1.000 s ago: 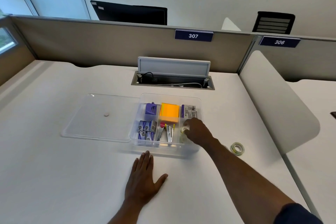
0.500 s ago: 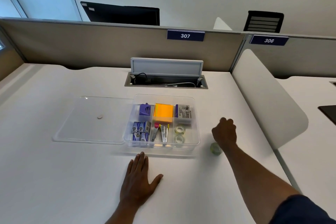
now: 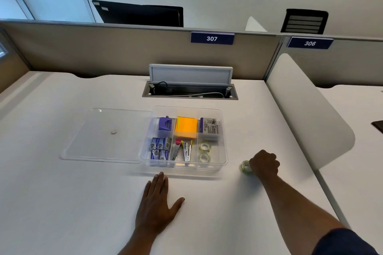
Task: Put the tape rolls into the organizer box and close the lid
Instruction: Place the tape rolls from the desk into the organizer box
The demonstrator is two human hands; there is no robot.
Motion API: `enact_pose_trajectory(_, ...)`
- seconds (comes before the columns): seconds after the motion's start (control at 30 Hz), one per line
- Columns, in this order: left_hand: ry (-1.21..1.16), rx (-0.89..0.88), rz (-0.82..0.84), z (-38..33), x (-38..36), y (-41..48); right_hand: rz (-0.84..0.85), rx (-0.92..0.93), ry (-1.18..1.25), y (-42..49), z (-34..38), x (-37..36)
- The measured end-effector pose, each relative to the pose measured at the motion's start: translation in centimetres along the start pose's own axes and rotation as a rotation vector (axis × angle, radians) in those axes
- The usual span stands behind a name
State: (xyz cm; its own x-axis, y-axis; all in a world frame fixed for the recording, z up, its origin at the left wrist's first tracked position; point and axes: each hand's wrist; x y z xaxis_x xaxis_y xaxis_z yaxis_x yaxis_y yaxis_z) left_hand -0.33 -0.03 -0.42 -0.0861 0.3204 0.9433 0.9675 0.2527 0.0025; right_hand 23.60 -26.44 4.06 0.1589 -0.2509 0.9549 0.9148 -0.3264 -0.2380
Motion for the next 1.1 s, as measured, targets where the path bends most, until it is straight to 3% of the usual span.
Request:
enact_pose_trajectory(0.27, -0.011, 0.002, 0.010, -0.3, 0.5, 0.0, -0.029, 0.144, 0.156, -0.4, 2.5, 2.1)
enact_pose_trajectory(0.37, -0.017, 0.009, 0.019, -0.4, 0.6, 0.0, -0.060, 0.377, 0.356, -1.2, 5.1, 3.6)
enact_pose_trajectory(0.47, -0.020, 0.006, 0.016, -0.4, 0.5, -0.1, -0.135, 0.650, 0.408, -2.3, 7.7, 4.6)
enact_pose_trajectory(0.7, -0.018, 0.005, 0.029, -0.7, 0.7, -0.1, 0.117, 0.975, 0.223, -4.0, 10.2, 3.7)
enact_pose_trajectory(0.9, -0.013, 0.009, 0.025, -0.6, 0.6, 0.2, 0.242, 1.005, 0.011, -3.9, 9.8, 2.3)
enact_pose_trajectory(1.1, 0.007, 0.017, 0.010, -0.2, -0.1, 0.1, 0.213, 1.032, -0.126, -3.9, 10.2, 1.4)
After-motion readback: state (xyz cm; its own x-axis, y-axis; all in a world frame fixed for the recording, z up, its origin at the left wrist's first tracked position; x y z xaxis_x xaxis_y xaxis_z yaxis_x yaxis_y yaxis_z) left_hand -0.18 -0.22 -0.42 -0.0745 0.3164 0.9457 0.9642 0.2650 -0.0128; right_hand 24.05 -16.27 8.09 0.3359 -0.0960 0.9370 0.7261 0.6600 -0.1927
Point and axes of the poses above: each hand's wrist, its own y-axis towards the middle knuckle, its own x-axis out of the back of the hand, z = x × y, and after that the axes turned 4 degrees about -y, right-handed
